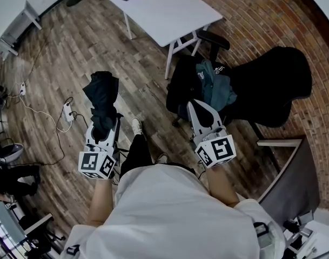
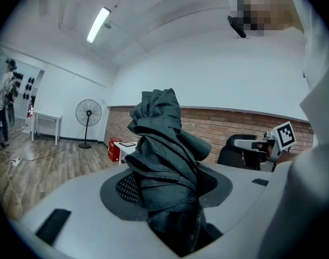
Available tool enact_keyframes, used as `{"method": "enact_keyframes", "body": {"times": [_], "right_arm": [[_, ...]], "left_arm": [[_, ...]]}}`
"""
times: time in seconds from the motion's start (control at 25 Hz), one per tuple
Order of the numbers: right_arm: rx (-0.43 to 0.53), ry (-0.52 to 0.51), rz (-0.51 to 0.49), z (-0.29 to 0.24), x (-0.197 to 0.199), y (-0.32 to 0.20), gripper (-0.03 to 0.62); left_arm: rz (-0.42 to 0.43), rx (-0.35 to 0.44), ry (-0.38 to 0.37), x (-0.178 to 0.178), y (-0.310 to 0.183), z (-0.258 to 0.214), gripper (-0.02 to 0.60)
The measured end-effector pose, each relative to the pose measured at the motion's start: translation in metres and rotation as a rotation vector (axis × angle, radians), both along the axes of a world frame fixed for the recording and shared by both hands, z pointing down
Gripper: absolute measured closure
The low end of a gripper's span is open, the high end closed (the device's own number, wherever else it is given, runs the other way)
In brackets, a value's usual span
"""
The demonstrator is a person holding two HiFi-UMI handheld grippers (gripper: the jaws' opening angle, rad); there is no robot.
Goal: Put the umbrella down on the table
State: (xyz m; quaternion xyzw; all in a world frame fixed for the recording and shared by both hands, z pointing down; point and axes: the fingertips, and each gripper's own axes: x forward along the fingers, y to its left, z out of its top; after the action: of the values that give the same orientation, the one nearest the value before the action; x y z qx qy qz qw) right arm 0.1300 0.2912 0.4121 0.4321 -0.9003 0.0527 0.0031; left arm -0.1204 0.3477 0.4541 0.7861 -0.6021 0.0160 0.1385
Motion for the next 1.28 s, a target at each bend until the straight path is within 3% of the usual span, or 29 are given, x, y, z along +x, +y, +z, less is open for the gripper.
{"method": "enact_keyframes", "body": {"times": [0.2, 0.48, 0.76, 1.0, 1.28], "right_arm": [[-0.023, 0.024, 0.009, 0.014, -0.017, -0.046, 0.576], [0.024, 0.098, 0.033, -0.004, -0.072, -0.154, 0.576], [-0.013, 0.148, 0.064, -0.008, -0.122, -0.242, 0.576], [-0.054, 0.161, 0.094, -0.001, -0.139, -0.274, 0.576], [-0.067, 0.136, 0.154, 0.001, -0.124, -0.319, 0.576]], "left_arm": [[0.023, -0.012, 0.021, -0.014, -0.049, 0.016, 0.357], [0.087, -0.061, 0.073, -0.055, -0.166, 0.036, 0.357], [0.216, -0.125, 0.106, -0.08, -0.275, 0.05, 0.357], [0.274, -0.16, 0.136, -0.084, -0.309, 0.062, 0.357], [0.329, -0.203, 0.137, -0.063, -0.334, 0.067, 0.357]]}}
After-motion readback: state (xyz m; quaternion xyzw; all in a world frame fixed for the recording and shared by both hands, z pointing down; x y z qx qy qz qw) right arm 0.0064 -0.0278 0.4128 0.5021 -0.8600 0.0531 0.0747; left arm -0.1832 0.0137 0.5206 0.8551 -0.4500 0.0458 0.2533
